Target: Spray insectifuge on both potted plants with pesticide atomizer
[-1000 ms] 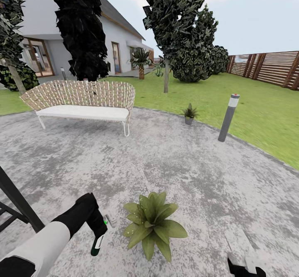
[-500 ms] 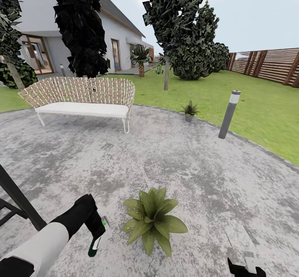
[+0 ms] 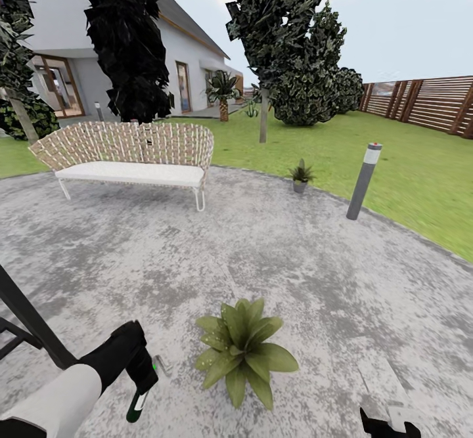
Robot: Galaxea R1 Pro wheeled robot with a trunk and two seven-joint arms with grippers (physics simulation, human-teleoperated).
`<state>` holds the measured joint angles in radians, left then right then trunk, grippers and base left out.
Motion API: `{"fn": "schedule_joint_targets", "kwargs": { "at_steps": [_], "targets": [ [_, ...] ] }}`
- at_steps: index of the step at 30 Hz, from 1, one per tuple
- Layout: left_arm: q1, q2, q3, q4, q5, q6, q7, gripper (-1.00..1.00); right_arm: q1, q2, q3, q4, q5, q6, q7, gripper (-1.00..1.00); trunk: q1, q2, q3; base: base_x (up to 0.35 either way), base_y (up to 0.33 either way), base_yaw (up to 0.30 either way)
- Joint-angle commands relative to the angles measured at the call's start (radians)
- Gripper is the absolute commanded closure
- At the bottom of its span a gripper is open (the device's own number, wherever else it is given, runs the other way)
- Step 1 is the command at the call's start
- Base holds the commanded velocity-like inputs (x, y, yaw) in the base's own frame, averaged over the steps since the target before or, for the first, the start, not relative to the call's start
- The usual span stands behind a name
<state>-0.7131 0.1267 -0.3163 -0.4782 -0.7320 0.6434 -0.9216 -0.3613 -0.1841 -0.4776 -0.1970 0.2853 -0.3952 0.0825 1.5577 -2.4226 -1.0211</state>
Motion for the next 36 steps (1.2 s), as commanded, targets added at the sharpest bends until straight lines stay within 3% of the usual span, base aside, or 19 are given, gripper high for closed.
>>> {"fn": "schedule_joint_targets", "kwargs": {
  "at_steps": [1,7,10,13,18,20,22,25,36],
  "targets": [
    [0.0,0.0,-0.003,-0.002,-0.005,0.005,-0.006,1.0,-0.001,0.0,-0.009,0.001,0.005,-0.004,0.007,-1.0,0.0,0.0,-0.001,0.229,0.129,0.0],
    [0.001,0.0,-0.003,-0.004,0.0,0.005,-0.005,1.0,-0.001,0.0,-0.009,0.001,0.005,-0.004,0.007,-1.0,0.0,0.0,-0.001,0.105,0.07,-0.113],
    [0.02,0.014,0.013,0.012,0.04,0.0,0.002,1.0,-0.001,0.0,-0.009,0.001,0.005,-0.004,0.007,-1.0,0.0,0.0,-0.001,0.006,0.004,-0.211],
    [0.043,0.01,0.019,0.023,0.057,-0.003,0.083,1.0,-0.001,0.0,-0.009,0.001,0.005,-0.004,0.007,-1.0,0.0,0.0,-0.001,0.001,0.001,-0.036],
    [0.045,0.003,0.023,0.014,0.06,0.002,0.112,1.0,-0.001,0.0,-0.009,0.001,0.005,-0.004,0.007,-1.0,0.0,0.0,-0.001,0.0,0.0,-0.004],
    [0.038,-0.002,0.022,0.01,0.06,0.005,0.099,1.0,-0.001,0.0,-0.009,0.001,0.005,-0.004,0.007,-1.0,0.0,0.0,-0.001,0.0,0.0,0.0],
    [0.029,-0.01,0.019,0.007,0.057,0.012,0.011,1.0,-0.001,0.0,-0.009,0.001,0.005,-0.004,0.007,-1.0,0.0,0.0,-0.001,0.0,0.0,0.0],
    [0.007,-0.01,0.015,0.0,0.051,0.018,-0.056,1.0,-0.001,0.0,-0.009,0.001,0.005,-0.004,0.007,-1.0,0.0,0.0,-0.001,0.0,0.0,0.0],
    [0.002,-0.007,0.01,0.012,0.033,0.013,-0.037,1.0,-0.001,0.0,-0.009,0.001,0.005,-0.004,0.008,-1.0,0.0,0.0,-0.001,0.0,0.0,0.0]
  ]
}}
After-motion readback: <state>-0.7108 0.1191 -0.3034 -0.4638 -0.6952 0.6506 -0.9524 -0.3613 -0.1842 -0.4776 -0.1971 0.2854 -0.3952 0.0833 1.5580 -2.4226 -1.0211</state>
